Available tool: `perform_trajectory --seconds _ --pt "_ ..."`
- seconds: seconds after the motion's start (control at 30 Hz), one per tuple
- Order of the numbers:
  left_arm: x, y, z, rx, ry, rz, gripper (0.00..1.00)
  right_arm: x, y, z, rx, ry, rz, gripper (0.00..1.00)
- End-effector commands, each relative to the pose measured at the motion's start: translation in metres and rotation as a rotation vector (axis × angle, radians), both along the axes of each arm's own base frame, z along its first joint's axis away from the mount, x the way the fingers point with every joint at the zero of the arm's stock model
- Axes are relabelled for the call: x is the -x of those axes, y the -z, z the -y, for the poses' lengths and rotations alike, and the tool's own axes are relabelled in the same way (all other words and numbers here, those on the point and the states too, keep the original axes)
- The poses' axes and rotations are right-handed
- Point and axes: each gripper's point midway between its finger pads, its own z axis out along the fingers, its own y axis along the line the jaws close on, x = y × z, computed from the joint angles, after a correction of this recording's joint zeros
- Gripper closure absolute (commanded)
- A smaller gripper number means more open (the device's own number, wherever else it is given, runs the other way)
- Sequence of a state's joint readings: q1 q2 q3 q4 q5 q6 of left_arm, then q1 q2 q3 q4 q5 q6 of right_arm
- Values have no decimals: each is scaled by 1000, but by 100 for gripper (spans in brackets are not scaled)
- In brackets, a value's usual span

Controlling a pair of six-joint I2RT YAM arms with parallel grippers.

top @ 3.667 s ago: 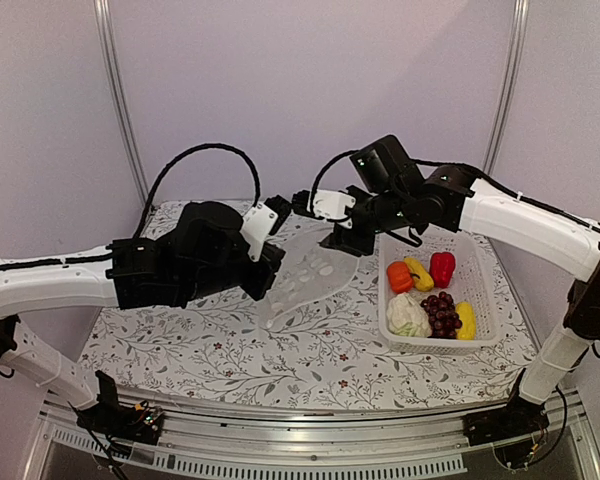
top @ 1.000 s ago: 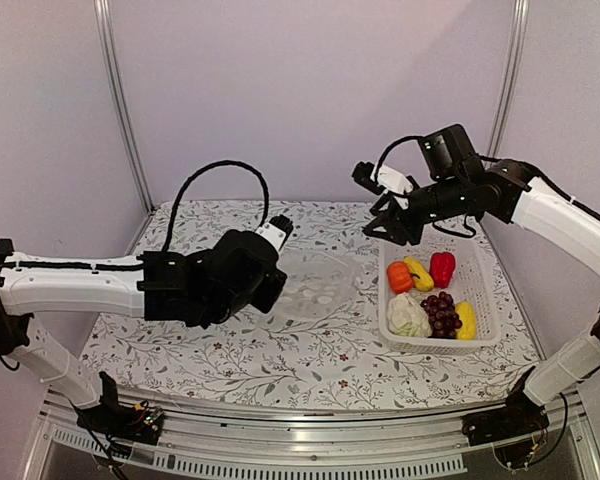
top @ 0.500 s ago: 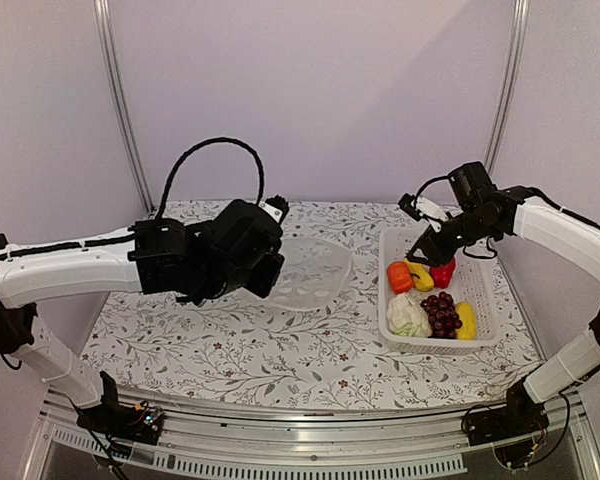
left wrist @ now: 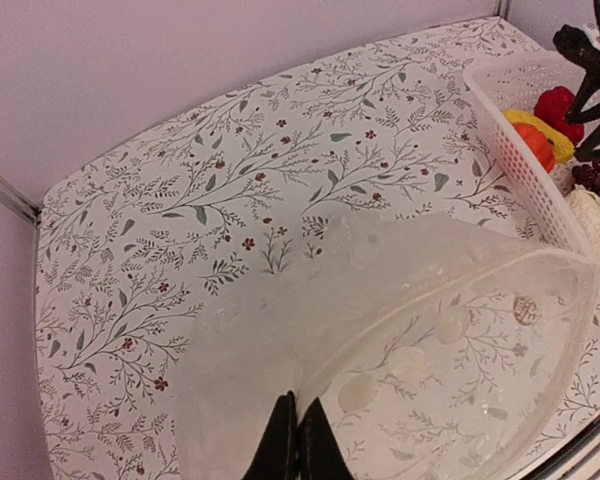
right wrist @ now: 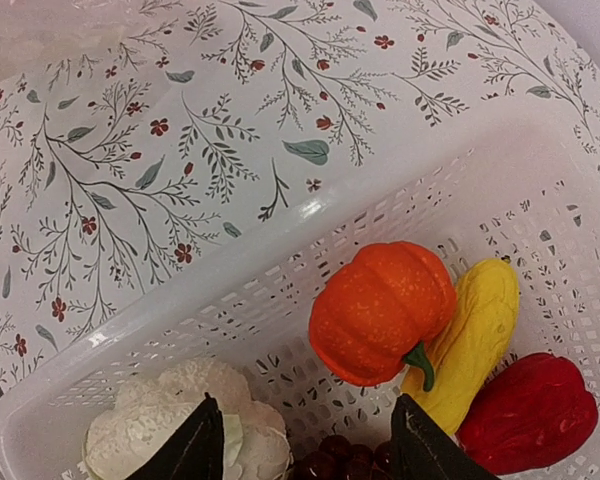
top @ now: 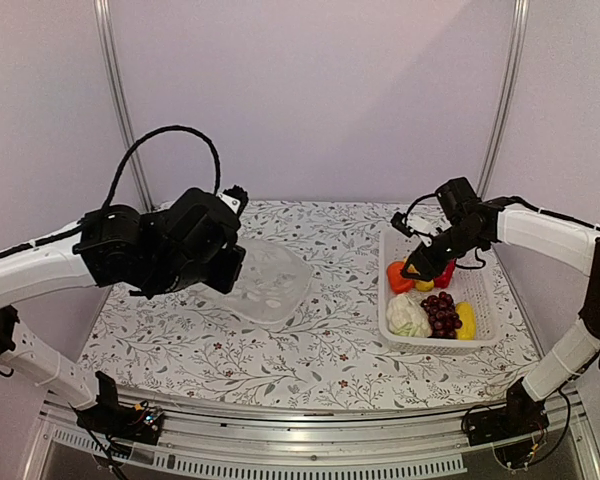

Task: Place the food in the zip-top bag and seal the zipper
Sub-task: Pick up the fake vegetable from the bin.

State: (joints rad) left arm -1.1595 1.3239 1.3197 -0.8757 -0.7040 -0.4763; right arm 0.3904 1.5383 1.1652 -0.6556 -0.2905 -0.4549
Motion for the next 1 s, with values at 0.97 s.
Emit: perform_trajectory --seconds 0.97 --pt "-22 39 92 197 14 -88 100 -58 63 11 118 181 13 62"
